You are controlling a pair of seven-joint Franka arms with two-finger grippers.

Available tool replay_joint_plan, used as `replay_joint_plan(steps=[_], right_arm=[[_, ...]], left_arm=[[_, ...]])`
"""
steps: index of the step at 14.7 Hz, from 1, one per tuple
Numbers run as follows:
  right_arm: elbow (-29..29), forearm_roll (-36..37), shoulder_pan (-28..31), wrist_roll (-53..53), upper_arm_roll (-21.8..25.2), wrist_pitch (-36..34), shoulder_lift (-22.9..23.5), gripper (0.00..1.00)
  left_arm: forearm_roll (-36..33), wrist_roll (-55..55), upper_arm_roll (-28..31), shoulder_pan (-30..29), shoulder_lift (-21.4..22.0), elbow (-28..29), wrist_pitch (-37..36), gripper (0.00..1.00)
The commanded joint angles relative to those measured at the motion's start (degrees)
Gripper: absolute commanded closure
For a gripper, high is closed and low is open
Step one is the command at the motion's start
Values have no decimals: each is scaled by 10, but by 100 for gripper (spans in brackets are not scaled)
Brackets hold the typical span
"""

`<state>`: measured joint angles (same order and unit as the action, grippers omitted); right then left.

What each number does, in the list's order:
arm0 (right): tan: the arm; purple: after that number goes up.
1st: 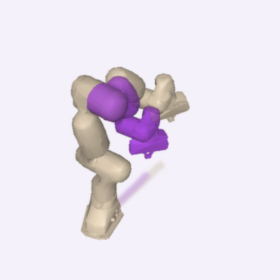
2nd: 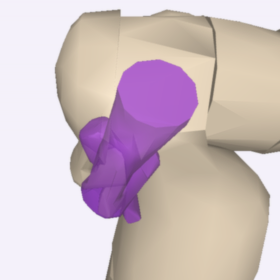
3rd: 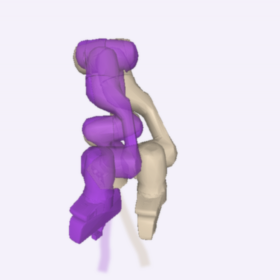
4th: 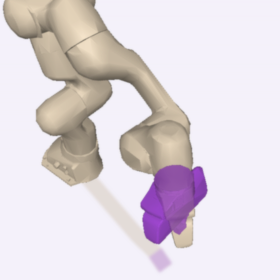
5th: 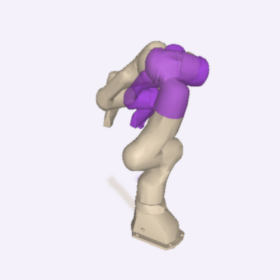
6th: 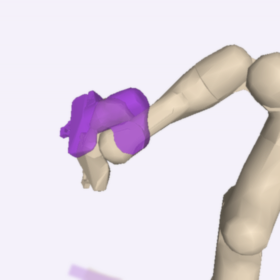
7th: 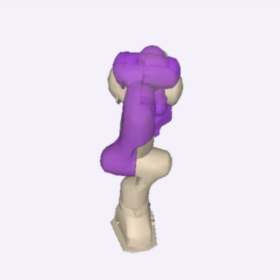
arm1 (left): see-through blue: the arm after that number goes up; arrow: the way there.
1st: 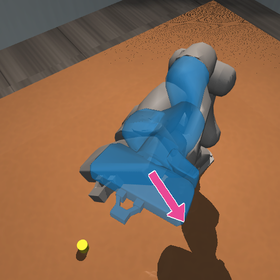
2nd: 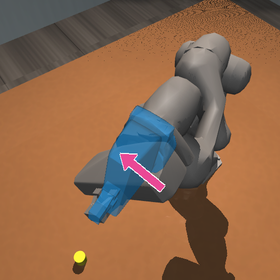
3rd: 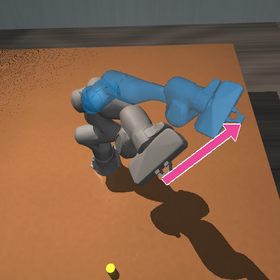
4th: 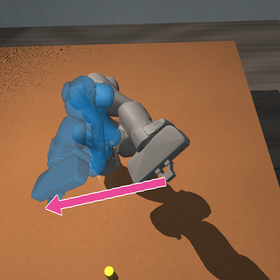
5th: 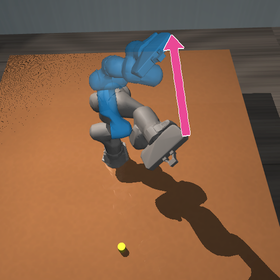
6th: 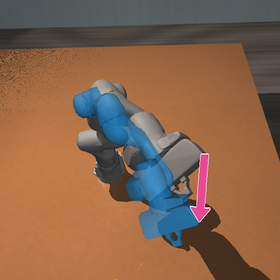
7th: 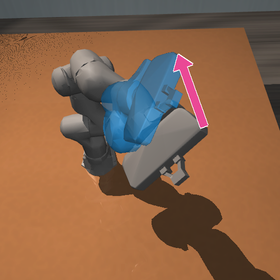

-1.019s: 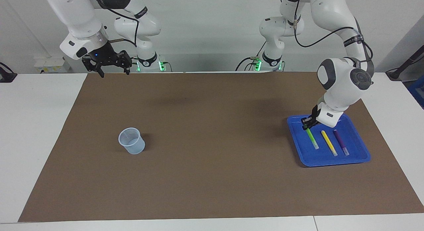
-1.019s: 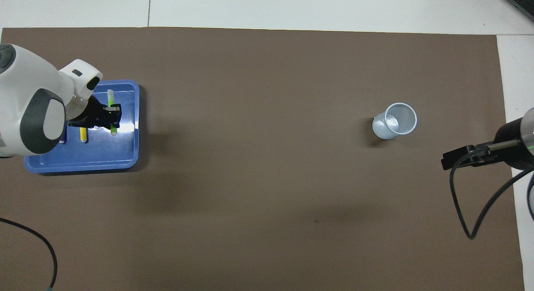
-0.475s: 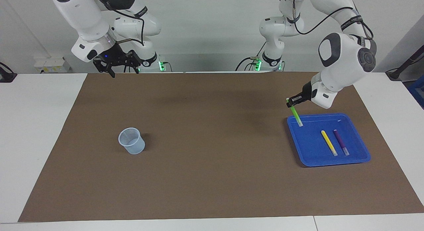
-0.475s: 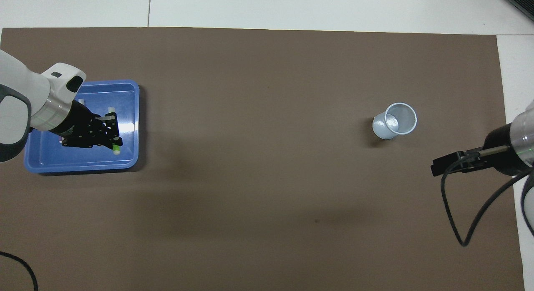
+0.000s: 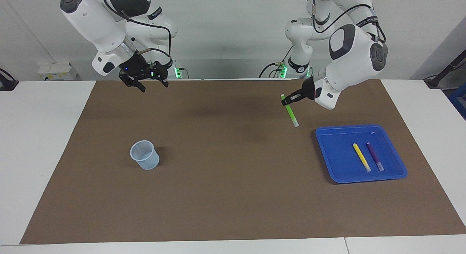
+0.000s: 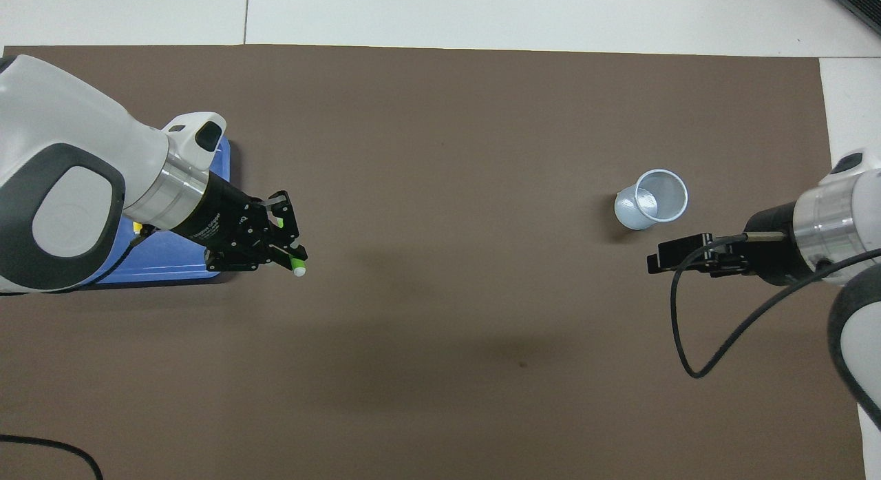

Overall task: Transfer and insert pens with both arms
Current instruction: 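Lift the green pen toward the right gripper while the right gripper approaches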

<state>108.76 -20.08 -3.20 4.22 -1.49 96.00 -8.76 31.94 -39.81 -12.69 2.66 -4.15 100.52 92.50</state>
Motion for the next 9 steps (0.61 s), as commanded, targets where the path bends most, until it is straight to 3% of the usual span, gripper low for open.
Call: replay_joint_plan(steps=[1, 4, 9], right_arm=[[27, -29, -14, 13, -1, 37, -6, 0], [29, -45, -22, -3, -1, 47, 12, 0], [22, -70, -24, -29, -1, 42, 30, 0]], left_arm=[[72, -66, 1, 9, 40, 5, -12, 100], [138, -94, 0, 23, 70, 17, -7, 100], [214, -177, -2, 63, 81, 24, 54, 100]])
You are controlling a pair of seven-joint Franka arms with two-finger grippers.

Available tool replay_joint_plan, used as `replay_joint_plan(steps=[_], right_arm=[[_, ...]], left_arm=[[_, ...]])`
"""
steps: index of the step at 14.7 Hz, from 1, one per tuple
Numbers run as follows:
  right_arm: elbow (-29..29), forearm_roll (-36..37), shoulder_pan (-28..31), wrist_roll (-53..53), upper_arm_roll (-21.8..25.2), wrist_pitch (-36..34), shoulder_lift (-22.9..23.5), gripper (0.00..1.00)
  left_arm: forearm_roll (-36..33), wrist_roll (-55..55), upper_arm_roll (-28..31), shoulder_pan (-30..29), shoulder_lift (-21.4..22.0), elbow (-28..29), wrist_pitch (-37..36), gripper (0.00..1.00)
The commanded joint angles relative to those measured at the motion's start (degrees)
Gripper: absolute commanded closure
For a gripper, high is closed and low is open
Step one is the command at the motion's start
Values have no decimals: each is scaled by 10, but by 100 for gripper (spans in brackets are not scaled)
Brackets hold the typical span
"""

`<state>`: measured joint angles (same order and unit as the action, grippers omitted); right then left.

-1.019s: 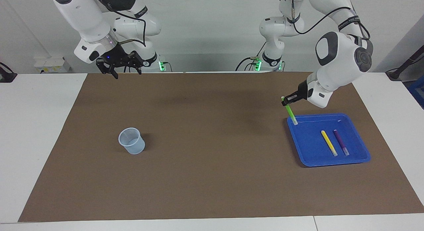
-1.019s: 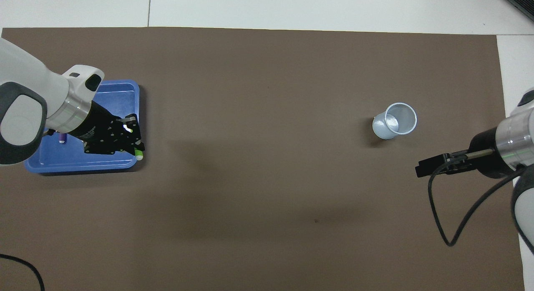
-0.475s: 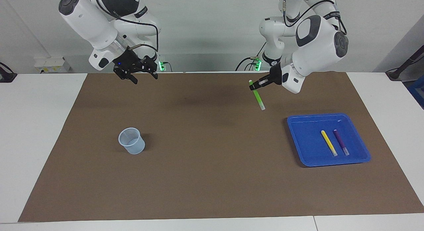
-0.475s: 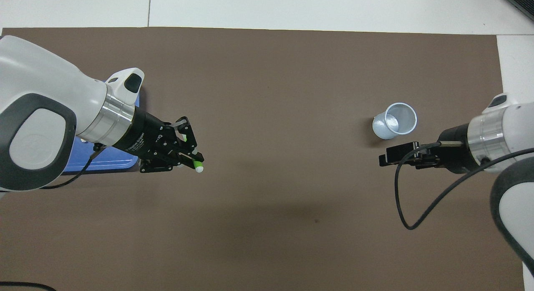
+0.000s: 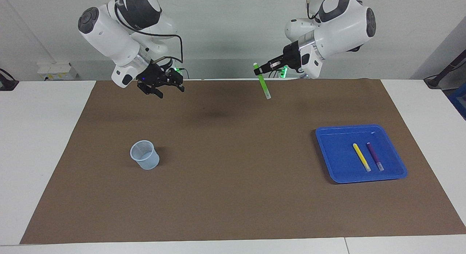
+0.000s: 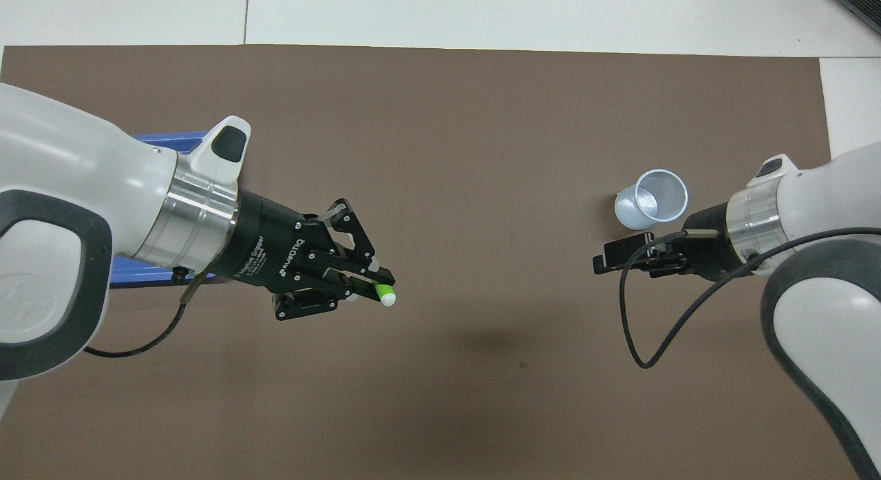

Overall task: Transfer and insert pens with both arms
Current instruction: 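Lift the green pen toward the right gripper while the right gripper approaches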

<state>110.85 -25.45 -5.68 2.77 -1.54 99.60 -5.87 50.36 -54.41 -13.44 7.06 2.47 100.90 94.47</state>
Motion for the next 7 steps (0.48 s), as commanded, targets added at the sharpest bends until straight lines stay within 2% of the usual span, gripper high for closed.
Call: replay_joint_plan(steps=[1, 4, 7], right_arm=[[1, -17, 0, -14, 0, 6, 2, 0], [1, -15, -11, -14, 0, -16, 1, 0], [-8, -16, -1, -39, 0, -38, 2, 0]], left_arm=[[36, -41, 3, 36, 17, 22, 55, 100], [38, -96, 3, 101, 17, 36, 168, 100], [40, -116, 3, 141, 17, 41, 229, 100]])
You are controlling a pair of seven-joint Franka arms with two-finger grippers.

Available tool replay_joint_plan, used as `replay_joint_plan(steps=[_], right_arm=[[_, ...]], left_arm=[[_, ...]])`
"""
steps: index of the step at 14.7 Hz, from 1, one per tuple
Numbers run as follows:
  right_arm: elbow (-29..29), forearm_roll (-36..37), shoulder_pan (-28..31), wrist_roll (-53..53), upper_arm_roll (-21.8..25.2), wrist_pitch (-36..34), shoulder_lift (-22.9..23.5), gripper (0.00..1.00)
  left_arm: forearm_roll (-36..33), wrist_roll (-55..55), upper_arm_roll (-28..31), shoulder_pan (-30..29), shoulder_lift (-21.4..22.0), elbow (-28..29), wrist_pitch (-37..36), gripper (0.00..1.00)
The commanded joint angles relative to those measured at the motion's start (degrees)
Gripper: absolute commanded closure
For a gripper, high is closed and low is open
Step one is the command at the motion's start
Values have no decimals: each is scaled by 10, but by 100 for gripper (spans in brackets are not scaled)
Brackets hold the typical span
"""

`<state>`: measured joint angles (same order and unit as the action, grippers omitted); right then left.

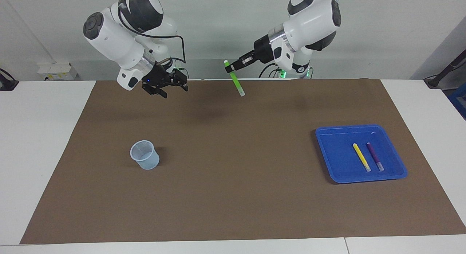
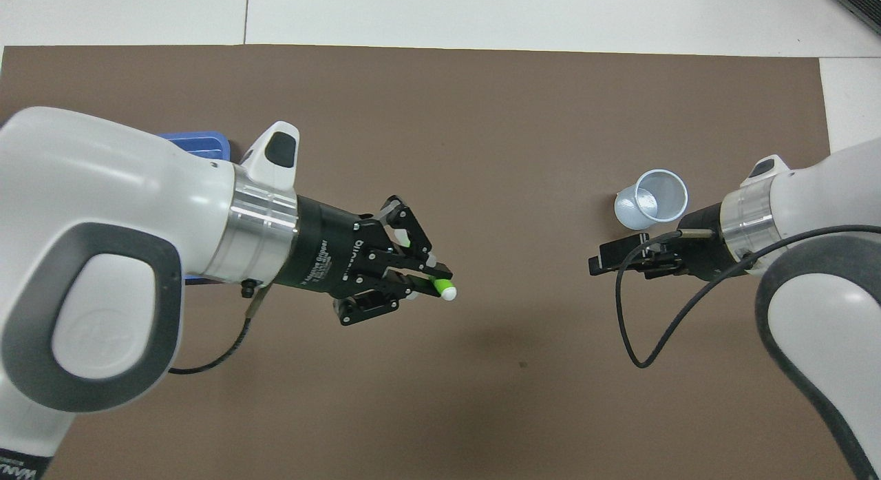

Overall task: Transfer and insert pens with both arms
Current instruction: 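Lift the green pen toward the right gripper while the right gripper approaches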

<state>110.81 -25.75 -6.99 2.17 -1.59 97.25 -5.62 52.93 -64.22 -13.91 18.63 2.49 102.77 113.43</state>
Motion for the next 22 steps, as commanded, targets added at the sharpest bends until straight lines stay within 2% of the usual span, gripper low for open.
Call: replay_joint_plan(steps=[1, 6, 8, 13, 17, 22], right_arm=[[-21, -13, 16, -43, 6, -16, 9, 0], [-37, -4, 65, -127, 8, -73, 17, 0], [-41, -9, 68, -131, 8, -80, 18, 0], [-50, -56, 94, -132, 9, -106, 21, 0], [-49, -57, 129, -132, 9, -120, 25, 0], [-49, -86, 124, -128, 8, -144, 29, 0]], left_arm=[[16, -22, 7, 38, 17, 22, 53, 100], [16, -24, 7, 93, 25, 23, 79, 100], [14, -16, 7, 126, 29, 38, 118, 100], [11, 48, 6, 240, 52, 110, 278, 100], [11, 129, 7, 245, 55, 117, 282, 100], [11, 164, 6, 248, 60, 127, 287, 100]])
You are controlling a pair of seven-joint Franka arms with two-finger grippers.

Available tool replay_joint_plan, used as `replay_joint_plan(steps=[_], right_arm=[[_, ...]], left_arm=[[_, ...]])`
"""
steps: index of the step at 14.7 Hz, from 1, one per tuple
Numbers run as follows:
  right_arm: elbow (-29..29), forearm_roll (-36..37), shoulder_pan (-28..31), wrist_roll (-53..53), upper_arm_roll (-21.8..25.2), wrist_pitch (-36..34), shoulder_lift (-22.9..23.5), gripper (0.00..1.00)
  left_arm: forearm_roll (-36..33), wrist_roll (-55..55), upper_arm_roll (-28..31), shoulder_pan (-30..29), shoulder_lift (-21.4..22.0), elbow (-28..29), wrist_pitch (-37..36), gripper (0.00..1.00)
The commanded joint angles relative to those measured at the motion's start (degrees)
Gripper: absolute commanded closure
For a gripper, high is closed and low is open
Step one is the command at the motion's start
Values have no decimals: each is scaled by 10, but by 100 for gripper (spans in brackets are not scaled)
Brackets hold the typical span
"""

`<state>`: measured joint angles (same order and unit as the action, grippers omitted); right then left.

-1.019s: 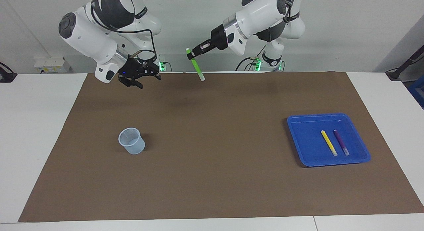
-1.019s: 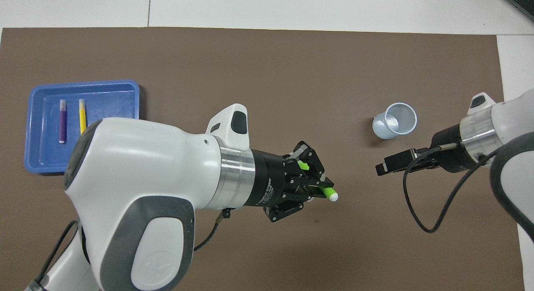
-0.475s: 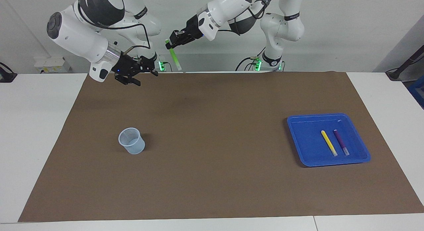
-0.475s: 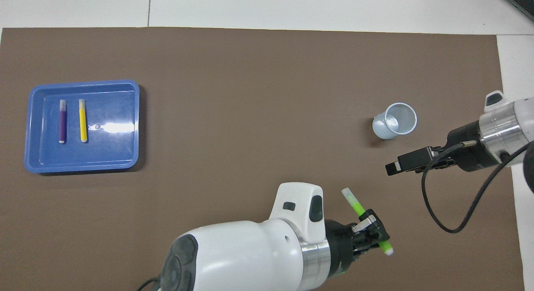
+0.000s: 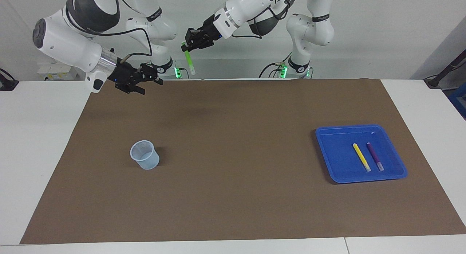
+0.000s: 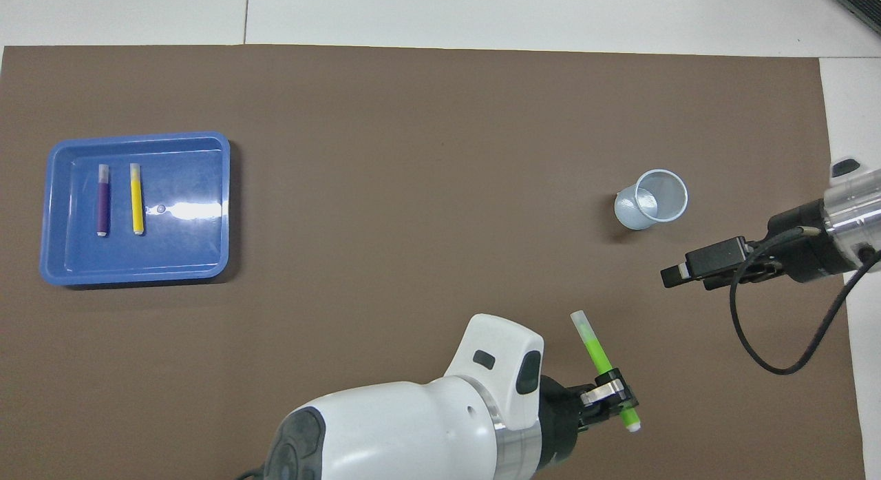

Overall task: Transfer and insert pens with both arms
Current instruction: 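Close the right gripper on the green pen held by the left gripper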

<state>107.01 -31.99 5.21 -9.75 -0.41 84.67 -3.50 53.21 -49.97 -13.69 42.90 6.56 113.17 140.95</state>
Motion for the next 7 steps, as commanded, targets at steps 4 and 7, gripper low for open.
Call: replay_joint_plan(steps=[4, 7], right_arm=[[-17, -57, -16, 50, -19, -13, 5, 0], [-27, -60, -39, 106, -21, -13, 0, 0]], left_arm=[[8, 21, 4, 5, 20, 24, 13, 100], [8, 22, 4, 5, 20, 28, 40, 100]])
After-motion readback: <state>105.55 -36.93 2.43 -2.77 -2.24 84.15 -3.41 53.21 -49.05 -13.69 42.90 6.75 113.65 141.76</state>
